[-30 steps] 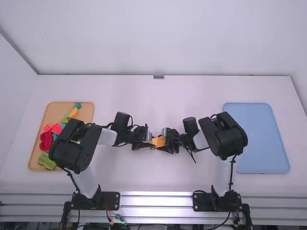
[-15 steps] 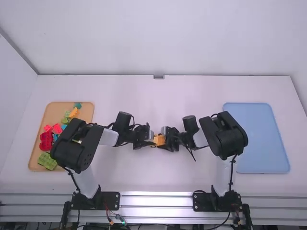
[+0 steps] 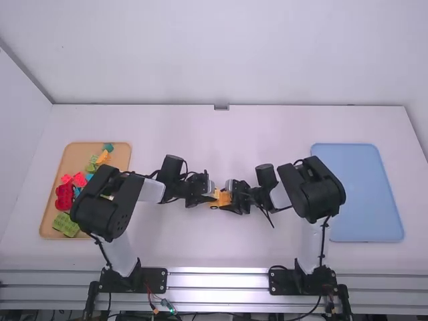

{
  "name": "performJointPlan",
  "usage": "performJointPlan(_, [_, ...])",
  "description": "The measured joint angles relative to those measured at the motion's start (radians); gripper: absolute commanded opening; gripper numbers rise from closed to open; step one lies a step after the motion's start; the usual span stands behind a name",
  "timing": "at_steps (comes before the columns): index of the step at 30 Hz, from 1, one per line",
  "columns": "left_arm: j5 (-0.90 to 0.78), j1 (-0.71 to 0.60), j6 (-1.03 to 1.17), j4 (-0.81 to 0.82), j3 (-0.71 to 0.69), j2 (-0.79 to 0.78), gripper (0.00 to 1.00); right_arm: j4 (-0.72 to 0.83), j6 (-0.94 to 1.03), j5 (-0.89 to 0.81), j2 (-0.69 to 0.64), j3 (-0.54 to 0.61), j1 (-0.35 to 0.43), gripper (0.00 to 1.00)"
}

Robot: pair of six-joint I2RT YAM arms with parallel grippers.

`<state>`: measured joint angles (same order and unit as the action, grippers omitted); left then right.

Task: Assemble lego blocks to make yellow taxi

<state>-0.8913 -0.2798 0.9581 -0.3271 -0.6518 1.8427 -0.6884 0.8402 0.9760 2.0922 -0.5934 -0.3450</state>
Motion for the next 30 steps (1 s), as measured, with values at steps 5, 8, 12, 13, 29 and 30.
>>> performJointPlan(5, [-0.014,0.0,0.027,0.023,-0.003,0.0,0.02,0.006,0.004,0.009,0.0,0.0,-0.001,0.59])
performJointPlan(8, [-0.017,0.0,0.031,0.025,-0.003,0.0,0.02,0.005,0.003,0.009,0.0,0.0,-0.009,0.59])
performJointPlan(12, [-0.02,0.0,0.031,0.023,-0.003,0.0,0.02,0.003,-0.001,0.008,0.0,0.0,-0.012,0.59])
performJointPlan(13, [-0.019,0.0,0.032,0.021,-0.003,0.0,0.02,0.003,-0.001,0.007,0.0,0.0,-0.012,0.59])
performJointPlan(29, [0.029,-0.003,0.034,0.071,-0.003,-0.039,0.02,-0.008,-0.019,-0.011,0.0,0.0,-0.012,0.59])
performJointPlan(30, [0.029,-0.003,0.033,0.077,-0.003,-0.04,0.02,-0.008,-0.02,-0.011,0.0,0.0,-0.012,0.59])
